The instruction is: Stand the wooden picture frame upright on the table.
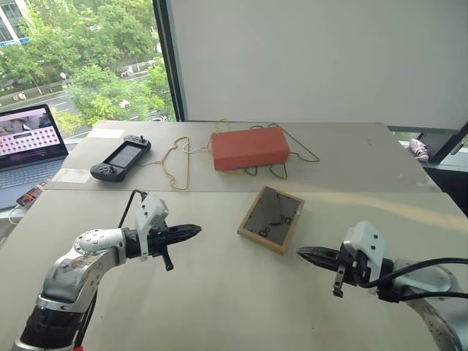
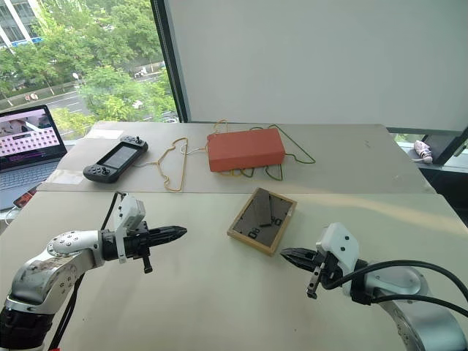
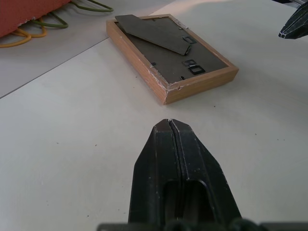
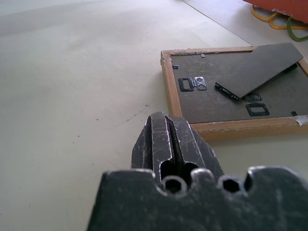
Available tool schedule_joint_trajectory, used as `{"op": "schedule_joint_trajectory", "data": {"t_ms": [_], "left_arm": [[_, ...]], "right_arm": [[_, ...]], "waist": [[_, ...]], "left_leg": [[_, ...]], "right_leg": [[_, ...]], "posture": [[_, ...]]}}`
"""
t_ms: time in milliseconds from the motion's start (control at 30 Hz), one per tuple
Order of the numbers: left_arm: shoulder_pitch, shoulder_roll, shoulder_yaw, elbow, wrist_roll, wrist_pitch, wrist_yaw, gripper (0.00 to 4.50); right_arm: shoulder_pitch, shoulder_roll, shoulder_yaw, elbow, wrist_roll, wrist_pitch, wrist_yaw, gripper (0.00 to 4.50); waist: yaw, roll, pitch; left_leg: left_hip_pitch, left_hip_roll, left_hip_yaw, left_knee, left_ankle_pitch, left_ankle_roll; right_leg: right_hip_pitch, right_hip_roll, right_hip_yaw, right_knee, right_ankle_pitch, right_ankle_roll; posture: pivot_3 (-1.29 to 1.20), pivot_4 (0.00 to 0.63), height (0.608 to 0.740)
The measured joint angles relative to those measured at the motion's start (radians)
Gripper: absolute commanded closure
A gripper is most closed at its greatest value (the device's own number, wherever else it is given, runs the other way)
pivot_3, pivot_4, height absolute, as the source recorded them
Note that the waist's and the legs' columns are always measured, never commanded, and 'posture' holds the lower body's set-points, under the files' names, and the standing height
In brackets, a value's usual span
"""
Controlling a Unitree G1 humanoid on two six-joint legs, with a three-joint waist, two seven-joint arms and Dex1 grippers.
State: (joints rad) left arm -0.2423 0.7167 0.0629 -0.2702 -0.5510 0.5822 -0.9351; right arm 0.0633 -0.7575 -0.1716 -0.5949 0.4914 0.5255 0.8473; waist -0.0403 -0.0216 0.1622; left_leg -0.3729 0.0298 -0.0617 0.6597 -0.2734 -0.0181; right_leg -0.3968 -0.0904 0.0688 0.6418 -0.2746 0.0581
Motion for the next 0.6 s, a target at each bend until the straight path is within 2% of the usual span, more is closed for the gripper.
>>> {"op": "schedule_joint_trajectory", "data": {"t_ms": [67, 133, 267, 400, 600], "left_arm": [[-0.006, -0.001, -0.007, 0.008, 0.008, -0.008, -0.003, 4.46], [-0.095, -0.028, -0.084, 0.112, 0.09, -0.07, -0.016, 4.46], [-0.283, -0.175, -0.255, 0.453, 0.295, -0.257, 0.0, 4.46], [-0.447, -0.338, -0.307, 0.717, 0.39, -0.376, 0.039, 4.46], [-0.578, -0.489, -0.353, 0.978, 0.509, -0.527, 0.097, 4.46]], "right_arm": [[0.002, 0.0, 0.0, 0.0, -0.004, 0.0, -0.004, 4.5], [-0.016, -0.001, 0.024, 0.038, -0.053, 0.016, -0.053, 4.5], [-0.099, 0.004, 0.115, 0.195, -0.185, 0.073, -0.174, 4.5], [-0.179, 0.063, 0.158, 0.284, -0.26, 0.088, -0.266, 4.5], [-0.293, 0.14, 0.228, 0.35, -0.354, 0.127, -0.368, 4.5]], "waist": [[0.0, 0.0, 0.0], [0.007, 0.0, 0.0], [0.023, 0.0, 0.0], [0.02, -0.001, 0.0], [0.004, -0.001, 0.0]], "left_leg": [[0.0, 0.0, 0.0, 0.0, 0.0, 0.0], [0.002, -0.001, 0.0, 0.001, 0.0, -0.001], [0.003, -0.002, 0.0, 0.002, 0.001, -0.001], [-0.006, -0.002, 0.0, 0.003, 0.001, -0.002], [-0.01, -0.003, 0.0, 0.007, 0.004, -0.006]], "right_leg": [[0.0, 0.0, 0.0, 0.0, 0.0, 0.0], [0.003, 0.0, 0.0, 0.0, 0.0, 0.0], [0.005, -0.001, 0.0, -0.001, 0.0, 0.0], [-0.005, -0.001, 0.0, 0.002, 0.0, 0.0], [-0.007, -0.001, 0.0, 0.006, 0.0, 0.0]], "posture": [[0.0, 0.15, 0.74], [0.0, 0.15, 0.74], [0.0, 0.15, 0.74], [0.0, 0.15, 0.74], [0.0, 0.15, 0.74]]}}
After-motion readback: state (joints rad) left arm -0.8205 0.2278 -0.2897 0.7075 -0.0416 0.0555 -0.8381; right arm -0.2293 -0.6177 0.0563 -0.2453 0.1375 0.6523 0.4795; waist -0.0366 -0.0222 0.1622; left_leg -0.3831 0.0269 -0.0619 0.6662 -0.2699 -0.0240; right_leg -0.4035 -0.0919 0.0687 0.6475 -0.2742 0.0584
